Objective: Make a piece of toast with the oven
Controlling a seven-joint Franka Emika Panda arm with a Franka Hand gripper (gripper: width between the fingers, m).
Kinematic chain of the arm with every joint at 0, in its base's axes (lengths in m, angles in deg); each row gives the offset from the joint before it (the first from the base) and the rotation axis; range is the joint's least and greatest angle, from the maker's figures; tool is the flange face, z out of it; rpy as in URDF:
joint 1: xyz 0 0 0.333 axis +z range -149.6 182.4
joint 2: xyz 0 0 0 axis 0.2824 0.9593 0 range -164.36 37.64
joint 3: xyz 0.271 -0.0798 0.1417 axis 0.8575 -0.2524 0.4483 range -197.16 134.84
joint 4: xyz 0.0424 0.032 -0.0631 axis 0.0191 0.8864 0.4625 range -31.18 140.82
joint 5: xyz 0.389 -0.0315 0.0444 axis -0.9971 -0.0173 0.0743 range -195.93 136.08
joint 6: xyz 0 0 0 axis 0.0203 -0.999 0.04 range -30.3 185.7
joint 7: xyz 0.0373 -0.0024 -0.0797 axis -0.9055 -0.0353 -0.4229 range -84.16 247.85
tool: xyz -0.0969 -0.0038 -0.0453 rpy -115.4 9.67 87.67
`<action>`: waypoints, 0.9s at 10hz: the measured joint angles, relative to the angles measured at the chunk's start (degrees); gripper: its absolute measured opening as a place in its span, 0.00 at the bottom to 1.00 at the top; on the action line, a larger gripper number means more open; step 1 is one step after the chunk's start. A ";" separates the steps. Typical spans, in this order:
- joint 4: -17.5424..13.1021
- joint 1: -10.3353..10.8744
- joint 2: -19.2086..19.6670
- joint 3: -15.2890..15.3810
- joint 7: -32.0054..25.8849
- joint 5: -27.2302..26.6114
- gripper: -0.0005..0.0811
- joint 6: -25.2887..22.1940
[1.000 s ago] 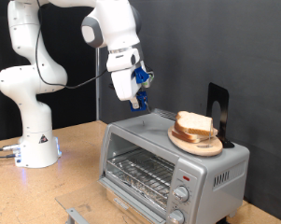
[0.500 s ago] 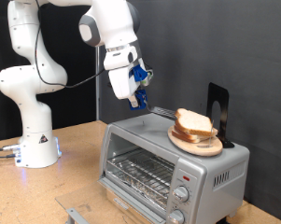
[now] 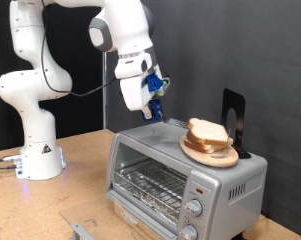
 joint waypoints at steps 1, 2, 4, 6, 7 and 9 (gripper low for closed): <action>-0.71 0.00 0.96 0.05 0.86 0.63 0.50 0.14; -1.31 0.00 1.75 0.07 1.48 1.18 0.50 0.38; -2.38 0.00 3.02 0.25 3.00 2.67 0.50 1.19; -3.75 0.01 4.21 0.40 3.51 2.84 0.50 1.22; -4.36 0.01 4.65 0.58 3.61 2.99 0.50 1.22; -5.28 0.05 5.48 1.24 3.92 3.21 0.50 1.22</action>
